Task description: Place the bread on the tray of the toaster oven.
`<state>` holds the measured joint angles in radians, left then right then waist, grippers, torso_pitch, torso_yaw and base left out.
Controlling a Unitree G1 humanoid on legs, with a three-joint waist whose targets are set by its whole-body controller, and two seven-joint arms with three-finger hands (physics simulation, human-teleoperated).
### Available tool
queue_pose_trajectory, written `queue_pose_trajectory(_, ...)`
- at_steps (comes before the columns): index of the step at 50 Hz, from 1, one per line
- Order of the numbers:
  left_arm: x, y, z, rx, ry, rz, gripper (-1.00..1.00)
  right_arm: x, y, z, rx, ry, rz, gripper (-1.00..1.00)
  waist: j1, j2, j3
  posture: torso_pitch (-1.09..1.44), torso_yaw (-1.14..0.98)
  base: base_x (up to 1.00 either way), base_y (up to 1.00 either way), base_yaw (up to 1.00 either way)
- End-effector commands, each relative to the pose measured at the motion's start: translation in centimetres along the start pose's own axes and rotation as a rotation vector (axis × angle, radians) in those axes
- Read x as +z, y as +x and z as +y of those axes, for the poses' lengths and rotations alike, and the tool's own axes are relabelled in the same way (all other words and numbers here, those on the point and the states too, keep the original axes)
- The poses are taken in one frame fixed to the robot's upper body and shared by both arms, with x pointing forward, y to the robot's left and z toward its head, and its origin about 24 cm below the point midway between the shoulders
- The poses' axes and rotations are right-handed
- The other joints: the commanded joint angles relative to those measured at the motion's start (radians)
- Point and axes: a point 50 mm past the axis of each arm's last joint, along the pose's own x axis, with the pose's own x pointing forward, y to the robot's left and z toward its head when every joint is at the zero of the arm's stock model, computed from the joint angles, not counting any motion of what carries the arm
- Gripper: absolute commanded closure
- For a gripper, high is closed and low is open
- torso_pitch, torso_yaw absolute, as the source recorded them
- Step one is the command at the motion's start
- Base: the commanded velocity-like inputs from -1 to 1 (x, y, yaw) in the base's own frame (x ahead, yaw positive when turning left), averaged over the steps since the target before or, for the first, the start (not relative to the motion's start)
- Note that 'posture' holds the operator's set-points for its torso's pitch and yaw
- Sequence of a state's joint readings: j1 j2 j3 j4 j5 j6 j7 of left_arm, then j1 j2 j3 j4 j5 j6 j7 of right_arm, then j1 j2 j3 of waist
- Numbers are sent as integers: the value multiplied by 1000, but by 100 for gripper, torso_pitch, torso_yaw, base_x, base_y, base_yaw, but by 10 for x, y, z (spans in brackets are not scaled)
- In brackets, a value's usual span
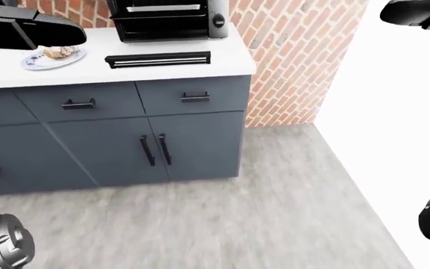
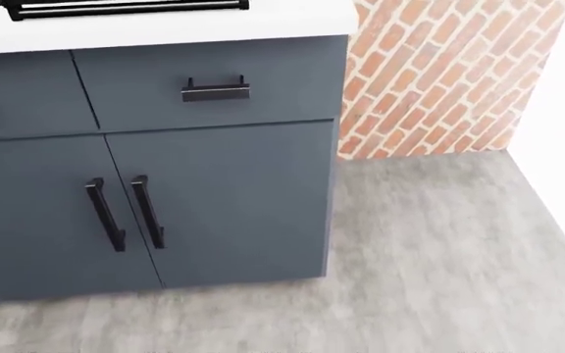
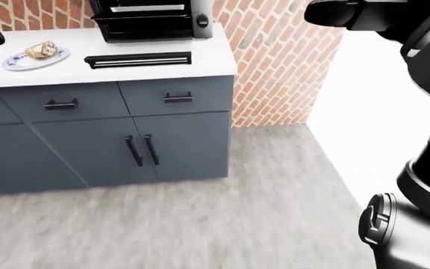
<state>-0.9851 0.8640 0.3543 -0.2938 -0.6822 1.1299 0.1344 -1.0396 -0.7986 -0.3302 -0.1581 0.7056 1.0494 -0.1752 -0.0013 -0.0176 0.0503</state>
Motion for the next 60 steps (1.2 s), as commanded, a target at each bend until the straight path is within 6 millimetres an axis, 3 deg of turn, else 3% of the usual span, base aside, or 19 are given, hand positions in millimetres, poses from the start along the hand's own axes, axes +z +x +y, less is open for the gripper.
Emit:
queue_pose_trajectory(1, 16, -4, 7, 43, 1, -85, -100, 18, -5, 1, 7, 1, -94, -100, 5, -3, -18, 0, 0, 0, 15, 0)
queue_pose_trajectory(5, 16, -5, 8, 46, 0, -85, -100, 18, -5, 1, 8, -3, -92, -100, -1, 54, -14, 0, 0, 0, 15, 0)
queue_pose_trajectory(7, 16, -5, 8, 46, 0, -84, -100, 17, -5, 1, 8, -6, -91, -100, -6, 128, -33, 0, 0, 0, 16, 0)
queue_pose_trajectory(8, 15, -5, 8, 45, 0, -83, -100, 17, -5, 1, 9, -10, -90, -100, -3, 80, -20, 0, 0, 0, 15, 0)
queue_pose_trajectory(9, 15, -5, 8, 45, 0, -83, -100, 17, -5, 1, 9, -8, -90, -100, -5, 96, -18, 0, 0, 0, 16, 0)
queue_pose_trajectory(16, 15, -5, 10, 51, -3, -79, -100, 17, -5, 1, 9, -8, -87, -100, -5, 29, -15, 0, 0, 0, 15, 0)
queue_pose_trajectory(20, 11, -2, 11, 53, -5, -75, -100, 15, -4, 1, 9, -11, -83, -100, 1, -46, -20, 0, 0, 0, 16, 0)
queue_pose_trajectory(30, 12, -3, 12, 56, -8, -76, -100, 12, -3, 1, 11, -13, -82, -100, 3, 19, -12, 0, 0, 0, 17, 0)
queue_pose_trajectory(34, 11, -3, 12, 56, -7, -75, -100, 12, -3, 1, 10, -14, -81, -100, -7, 126, -34, 0, 0, 0, 21, 0)
queue_pose_trajectory(35, 12, -3, 12, 56, -6, -76, -100, 12, -3, 2, 11, -13, -81, -100, -3, 84, -23, 0, 0, 0, 26, 0)
queue_pose_trajectory(36, 12, -3, 12, 57, -2, -78, -100, 11, -3, 2, 12, -14, -81, -100, -7, 96, -17, 0, 0, 0, 47, 0)
queue_pose_trajectory(42, 13, -4, 11, 54, -2, -76, -100, 10, -3, 2, 11, -12, -78, -100, -2, -39, -7, 0, 0, 0, 49, 0)
queue_pose_trajectory(43, 13, -4, 11, 54, -2, -75, -100, 10, -3, 2, 11, -13, -77, -100, -12, -16, -9, 0, 0, 0, 49, 0)
queue_pose_trajectory(47, 14, -4, 12, 56, -2, -76, -100, 11, -3, 0, 8, -12, -77, -100, -5, -30, -36, 0, 0, 0, 49, 0)
queue_pose_trajectory(51, 15, -4, 12, 58, 0, -79, -100, 12, -3, 0, 5, -14, -80, -100, -7, 12, -10, 0, 0, 0, 49, 0)
queue_pose_trajectory(53, 12, -3, 12, 57, -1, -74, -100, 11, -3, 1, 7, -15, -77, -100, -12, 53, -11, 0, 0, 0, 49, 0)
queue_pose_trajectory(55, 13, -4, 11, 56, 5, -74, -100, 10, -3, 1, 6, -15, -75, -100, -12, 149, -37, 0, 0, 0, 48, 0)
queue_pose_trajectory(56, 13, -4, 11, 56, 5, -74, -100, 10, -3, 1, 6, -14, -74, -100, -10, 96, -21, 0, 0, 0, 49, 0)
queue_pose_trajectory(60, 12, -4, 11, 56, 11, -73, -100, 10, -3, 1, 9, -8, -72, -100, -7, 64, -23, 0, 0, 0, 49, 0)
